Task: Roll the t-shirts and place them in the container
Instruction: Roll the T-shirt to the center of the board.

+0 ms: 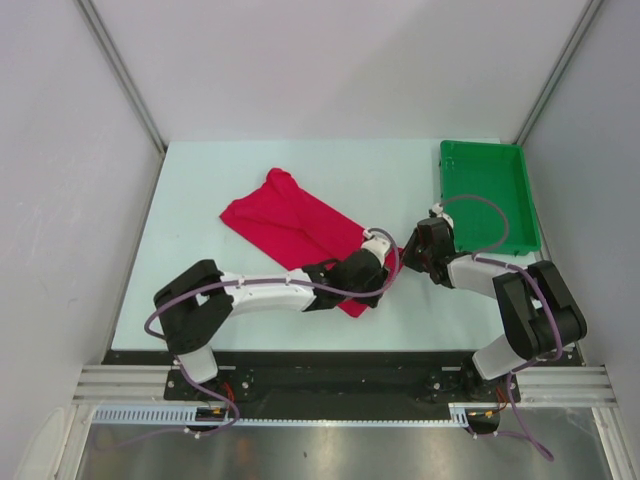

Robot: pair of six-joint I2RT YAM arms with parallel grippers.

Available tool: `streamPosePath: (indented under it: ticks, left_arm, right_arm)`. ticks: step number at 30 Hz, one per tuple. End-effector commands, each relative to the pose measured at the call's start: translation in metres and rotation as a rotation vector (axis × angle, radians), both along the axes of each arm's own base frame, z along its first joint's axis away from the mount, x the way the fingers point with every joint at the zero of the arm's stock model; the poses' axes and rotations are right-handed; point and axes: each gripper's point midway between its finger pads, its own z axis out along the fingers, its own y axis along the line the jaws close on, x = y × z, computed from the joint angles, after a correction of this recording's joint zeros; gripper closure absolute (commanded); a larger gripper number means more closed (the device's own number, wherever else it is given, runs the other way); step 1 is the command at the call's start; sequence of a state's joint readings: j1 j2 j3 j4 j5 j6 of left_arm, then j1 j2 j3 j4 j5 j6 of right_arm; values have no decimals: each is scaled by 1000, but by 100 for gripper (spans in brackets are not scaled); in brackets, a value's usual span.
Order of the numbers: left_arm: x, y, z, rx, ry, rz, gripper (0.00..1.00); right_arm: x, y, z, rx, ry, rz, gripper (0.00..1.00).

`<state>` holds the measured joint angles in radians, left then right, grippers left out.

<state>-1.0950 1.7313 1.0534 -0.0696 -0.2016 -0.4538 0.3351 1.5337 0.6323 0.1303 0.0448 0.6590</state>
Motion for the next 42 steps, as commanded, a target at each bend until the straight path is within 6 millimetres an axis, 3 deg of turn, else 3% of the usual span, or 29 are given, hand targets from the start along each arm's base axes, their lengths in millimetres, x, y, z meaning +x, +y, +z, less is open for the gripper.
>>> streamPosePath:
  ticks: [1, 18, 21, 26, 30, 38, 40, 42]
  left_arm:
    - [-5, 8, 5, 142, -93, 3, 41]
    - [-18, 16, -33, 366, -171, 9, 42]
    - [-21, 13, -34, 366, -172, 5, 50]
    - [-24, 12, -37, 359, -156, 8, 79]
    - [-32, 5, -31, 295, -122, -13, 89]
    - [-76, -32, -3, -7, 52, -163, 96]
    - [-84, -31, -6, -47, 89, -171, 97]
    - [-98, -34, -6, -143, 165, -202, 98]
  right_arm:
    - [-16, -17, -26, -104, 105, -12, 77]
    - [-13, -13, -24, -108, 115, -4, 79]
    - [-10, -13, -22, -107, 107, -5, 80]
    - [-15, -18, -21, -136, 130, -5, 80]
    - [-16, -23, -14, -164, 134, -10, 84]
    - [-34, -43, 3, -266, 177, -7, 94]
    - [-40, -49, 4, -294, 198, -13, 94]
    - [-46, -51, 4, -306, 216, -13, 87]
